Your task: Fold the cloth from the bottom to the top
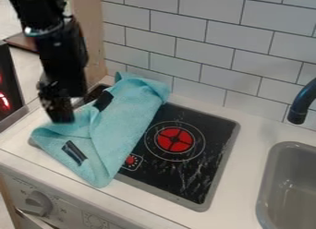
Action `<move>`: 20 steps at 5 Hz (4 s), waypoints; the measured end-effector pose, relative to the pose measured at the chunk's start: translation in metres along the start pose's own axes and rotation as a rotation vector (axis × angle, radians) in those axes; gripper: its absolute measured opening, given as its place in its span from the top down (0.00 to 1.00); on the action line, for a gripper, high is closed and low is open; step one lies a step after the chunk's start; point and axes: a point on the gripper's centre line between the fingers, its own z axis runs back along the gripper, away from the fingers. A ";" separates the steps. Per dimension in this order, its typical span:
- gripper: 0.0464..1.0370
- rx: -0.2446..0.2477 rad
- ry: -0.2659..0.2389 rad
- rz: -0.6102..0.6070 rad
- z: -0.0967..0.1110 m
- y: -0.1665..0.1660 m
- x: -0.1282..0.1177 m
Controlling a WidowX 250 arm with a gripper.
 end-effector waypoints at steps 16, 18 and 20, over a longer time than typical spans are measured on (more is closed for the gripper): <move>0.98 -0.096 0.177 -0.135 -0.061 -0.009 -0.005; 1.00 -0.075 0.100 -0.118 -0.030 -0.004 0.011; 1.00 -0.025 0.011 0.030 0.002 0.049 0.032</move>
